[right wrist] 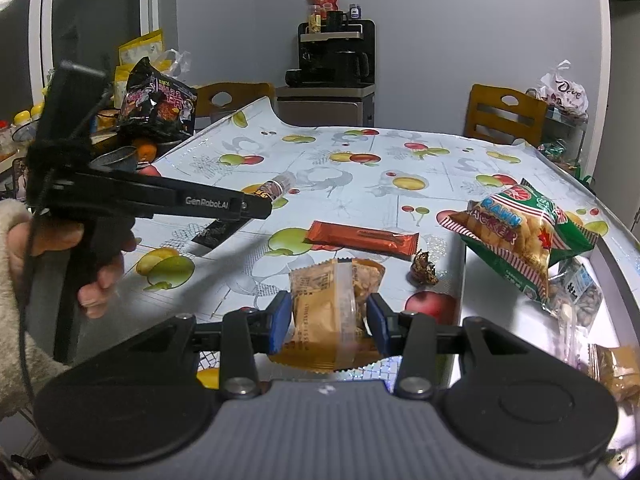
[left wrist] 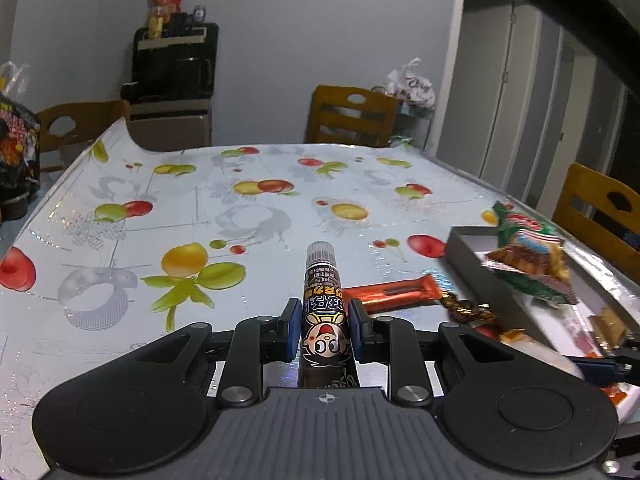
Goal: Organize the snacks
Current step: 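Carry the chocolate tube with the left tool while the right tool carries the pastry packet toward the box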
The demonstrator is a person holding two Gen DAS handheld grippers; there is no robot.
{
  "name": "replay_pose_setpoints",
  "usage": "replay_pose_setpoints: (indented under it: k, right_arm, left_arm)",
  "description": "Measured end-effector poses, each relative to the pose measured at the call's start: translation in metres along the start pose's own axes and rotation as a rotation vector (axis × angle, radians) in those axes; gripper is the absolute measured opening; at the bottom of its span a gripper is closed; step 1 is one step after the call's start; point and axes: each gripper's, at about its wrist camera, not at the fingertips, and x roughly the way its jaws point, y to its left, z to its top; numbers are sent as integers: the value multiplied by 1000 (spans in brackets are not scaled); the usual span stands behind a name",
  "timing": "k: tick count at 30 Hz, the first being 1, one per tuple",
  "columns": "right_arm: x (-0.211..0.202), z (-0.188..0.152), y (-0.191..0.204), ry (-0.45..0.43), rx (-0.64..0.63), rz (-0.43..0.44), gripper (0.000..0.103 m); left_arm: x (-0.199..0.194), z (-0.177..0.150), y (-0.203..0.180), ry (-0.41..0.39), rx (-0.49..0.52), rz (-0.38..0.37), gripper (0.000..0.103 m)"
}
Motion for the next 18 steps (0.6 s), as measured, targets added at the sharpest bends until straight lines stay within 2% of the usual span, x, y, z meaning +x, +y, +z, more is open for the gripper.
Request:
replay_pose_setpoints:
  k: [10,11,12,16,18]
  right_arm:
    - [-25,7,-19,-74,44,-29,41]
    - [-30,8,-22,-86,53,-32,41]
    - [-34,9,-24,-94,59,-34,41]
    - [-49,12,-34,-132,72,-51,41]
    - [-51,10,-38,-135,73,-69,41]
  left_arm:
    - [-22,11,-32,-62,50,-60,26]
    - [-23,12,-35,-72,54,-67,10]
    - [-24,14,-39,-80,60,-77,4]
    - [-25,18,-57,-98,109,-95,5]
    - [-16,15,-65,-69,130,-87,4]
